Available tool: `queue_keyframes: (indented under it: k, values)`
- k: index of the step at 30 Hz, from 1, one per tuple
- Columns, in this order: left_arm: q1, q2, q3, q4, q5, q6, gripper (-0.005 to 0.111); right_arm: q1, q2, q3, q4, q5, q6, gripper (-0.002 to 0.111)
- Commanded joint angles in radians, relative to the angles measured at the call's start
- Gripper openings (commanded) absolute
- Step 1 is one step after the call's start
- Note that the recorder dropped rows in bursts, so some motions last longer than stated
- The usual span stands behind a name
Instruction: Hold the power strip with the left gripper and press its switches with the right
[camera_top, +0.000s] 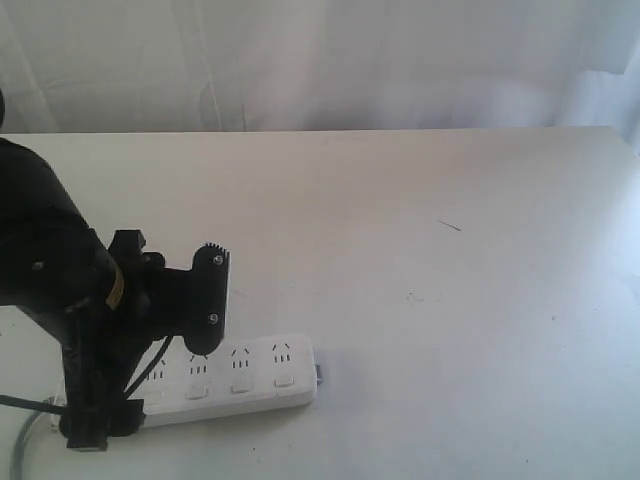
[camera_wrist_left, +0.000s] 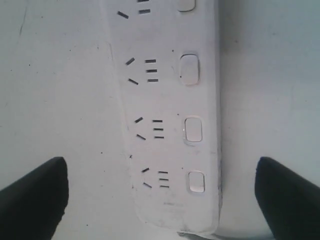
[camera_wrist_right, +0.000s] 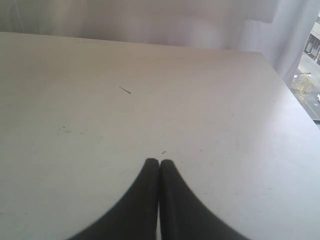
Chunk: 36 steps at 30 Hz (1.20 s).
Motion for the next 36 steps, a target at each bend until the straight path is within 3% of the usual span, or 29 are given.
queue_keyframes:
  k: [1,10,14,19,30,33,36]
  values:
    - [0.001,-0.001,-0.007,-0.05,0.011,-0.009,0.105,-0.003,-0.006,0.005,0.002,-0.005,-0.005,0.0]
    - [0.001,0.0,-0.005,-0.049,-0.046,-0.088,0.105,-0.003,-0.006,0.005,0.002,-0.005,-0.005,0.0]
    - [0.001,0.0,-0.005,-0.038,-0.022,-0.088,0.105,-0.003,-0.006,0.005,0.002,-0.005,-0.005,0.0]
    - [0.001,0.0,-0.005,0.102,0.004,-0.129,0.105,-0.003,-0.006,0.005,0.002,-0.007,-0.005,0.0]
    - [0.004,0.001,-0.005,0.075,0.05,-0.171,0.105,-0.003,-0.006,0.005,0.002,-0.005,-0.005,0.0]
    - [0.063,0.001,-0.005,0.013,0.048,-0.124,0.105,-0.003,-0.006,0.005,0.002,-0.005,-0.005,0.0]
    - [0.162,0.001,-0.005,-0.089,0.055,0.053,0.105,-0.003,-0.006,0.005,0.002,-0.005,-0.005,0.0]
